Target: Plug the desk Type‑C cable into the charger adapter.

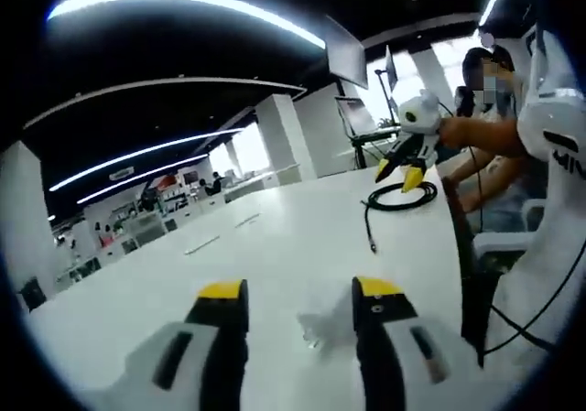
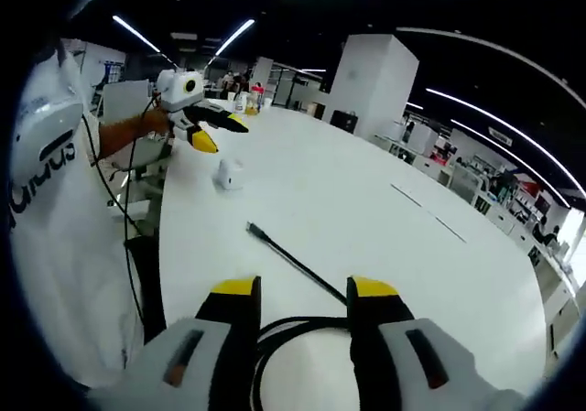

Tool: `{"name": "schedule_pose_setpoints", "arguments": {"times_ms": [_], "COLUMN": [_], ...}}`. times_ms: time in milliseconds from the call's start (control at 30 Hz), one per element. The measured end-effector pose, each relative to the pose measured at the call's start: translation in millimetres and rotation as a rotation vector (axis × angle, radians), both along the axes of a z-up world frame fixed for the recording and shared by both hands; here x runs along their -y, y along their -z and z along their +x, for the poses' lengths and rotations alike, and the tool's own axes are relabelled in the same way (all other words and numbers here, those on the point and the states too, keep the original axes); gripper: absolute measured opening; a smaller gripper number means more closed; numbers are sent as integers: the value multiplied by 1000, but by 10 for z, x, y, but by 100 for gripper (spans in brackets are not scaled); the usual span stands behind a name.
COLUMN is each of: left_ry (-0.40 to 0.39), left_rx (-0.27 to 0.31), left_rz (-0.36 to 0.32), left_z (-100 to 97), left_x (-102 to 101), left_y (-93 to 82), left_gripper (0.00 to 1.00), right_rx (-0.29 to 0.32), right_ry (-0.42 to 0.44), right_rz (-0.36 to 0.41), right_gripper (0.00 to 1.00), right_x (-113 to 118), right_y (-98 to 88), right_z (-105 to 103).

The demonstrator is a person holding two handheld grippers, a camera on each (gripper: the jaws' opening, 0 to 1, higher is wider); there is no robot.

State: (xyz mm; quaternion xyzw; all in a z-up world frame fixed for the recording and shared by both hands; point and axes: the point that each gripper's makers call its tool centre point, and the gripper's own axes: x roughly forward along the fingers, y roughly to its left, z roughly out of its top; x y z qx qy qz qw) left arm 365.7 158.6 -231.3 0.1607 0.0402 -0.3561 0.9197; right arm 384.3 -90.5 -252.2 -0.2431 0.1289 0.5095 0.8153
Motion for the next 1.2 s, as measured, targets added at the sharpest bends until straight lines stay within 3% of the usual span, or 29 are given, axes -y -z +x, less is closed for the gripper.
{"name": "schedule_pose_setpoints", "arguments": {"times_ms": [67,300,333,567,800,967,1100,1200], "left_ry": [33,148,185,219,254,274,298,298], "left_rx": [-40,-171,-197,-233,-281,-312,-374,-399], "left_rz": [92,258,258,269,289,291,287,294], "left_z": [37,64,40,69,47,58,54,77], "left_x": [26,76,122,183,226,245,251,249], "left_y": [110,403,425,435,470,470,513,534], "left_gripper": [41,40,39,37,34,33,31,29], "right_rx": [1,15,19,46,30,4,13,15], "right_ry": [-7,-36,-38,-29,18,72,110,129], "right_rz": [5,31,38,145,246,371,452,513], "right_gripper": [38,40,41,55,72,85,98,100], "right_x": [-46,-216,-234,-354,-348,-336,-324,-309], "right_y": [-18,-100,-113,-242,-279,-367,-443,-504], "right_z": [37,85,85,105,158,221,264,279]}}
